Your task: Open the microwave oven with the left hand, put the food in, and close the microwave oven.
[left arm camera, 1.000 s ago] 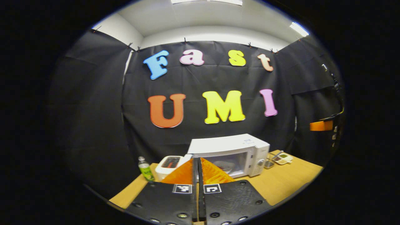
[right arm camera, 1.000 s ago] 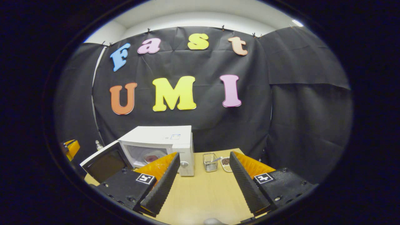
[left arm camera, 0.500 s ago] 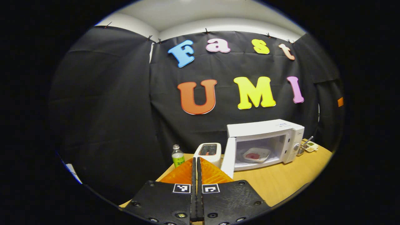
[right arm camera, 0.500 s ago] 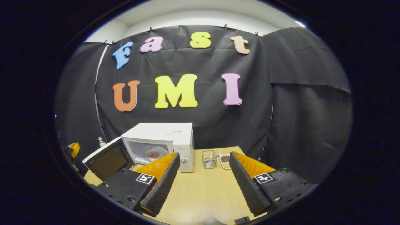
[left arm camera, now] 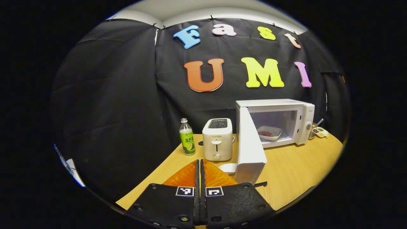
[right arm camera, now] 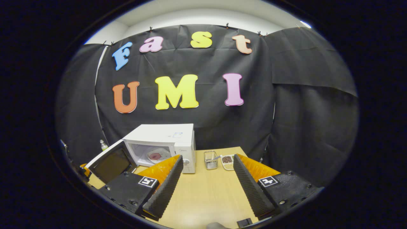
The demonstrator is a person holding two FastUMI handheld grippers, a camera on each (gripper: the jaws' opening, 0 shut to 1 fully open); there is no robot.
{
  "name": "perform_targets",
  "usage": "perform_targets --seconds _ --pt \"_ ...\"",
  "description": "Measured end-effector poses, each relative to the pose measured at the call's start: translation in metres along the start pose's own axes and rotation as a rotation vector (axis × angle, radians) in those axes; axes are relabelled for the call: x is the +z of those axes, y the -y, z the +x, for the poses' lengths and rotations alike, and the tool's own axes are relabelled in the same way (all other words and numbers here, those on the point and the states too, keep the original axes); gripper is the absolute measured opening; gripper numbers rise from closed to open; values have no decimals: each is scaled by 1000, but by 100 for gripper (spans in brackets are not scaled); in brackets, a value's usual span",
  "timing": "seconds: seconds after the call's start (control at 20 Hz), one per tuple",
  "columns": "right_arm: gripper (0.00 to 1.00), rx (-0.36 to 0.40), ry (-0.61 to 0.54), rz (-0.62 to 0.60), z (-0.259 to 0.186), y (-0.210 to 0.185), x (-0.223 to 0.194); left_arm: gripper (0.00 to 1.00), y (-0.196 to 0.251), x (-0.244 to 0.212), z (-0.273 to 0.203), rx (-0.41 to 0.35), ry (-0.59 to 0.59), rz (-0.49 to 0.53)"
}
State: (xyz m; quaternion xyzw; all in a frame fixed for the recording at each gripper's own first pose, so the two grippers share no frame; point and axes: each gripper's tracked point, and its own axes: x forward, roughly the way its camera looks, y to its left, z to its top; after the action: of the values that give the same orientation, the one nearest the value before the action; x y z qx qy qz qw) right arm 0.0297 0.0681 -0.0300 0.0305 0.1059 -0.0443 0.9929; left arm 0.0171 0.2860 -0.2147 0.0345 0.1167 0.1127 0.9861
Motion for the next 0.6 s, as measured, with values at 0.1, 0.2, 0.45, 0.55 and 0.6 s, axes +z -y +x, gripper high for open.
perform_targets --seconds 0.1,0.2,0.45,0.55,0.6 --pt "100 17 -13 13 -4 -4 -4 0 4 -3 -1 -11 -7 0" --pt "100 23 -19 16 -4 -4 -5 0 18 -2 -7 -33 -8 -11" --pt "100 35 -15 53 -8 1 -5 0 70 0 -19 -115 4 11" --pt "100 48 -12 47 -10 3 -3 0 95 1 -23 -152 6 11" --pt "100 50 -13 37 -10 6 -2 0 109 2 -23 -171 9 14"
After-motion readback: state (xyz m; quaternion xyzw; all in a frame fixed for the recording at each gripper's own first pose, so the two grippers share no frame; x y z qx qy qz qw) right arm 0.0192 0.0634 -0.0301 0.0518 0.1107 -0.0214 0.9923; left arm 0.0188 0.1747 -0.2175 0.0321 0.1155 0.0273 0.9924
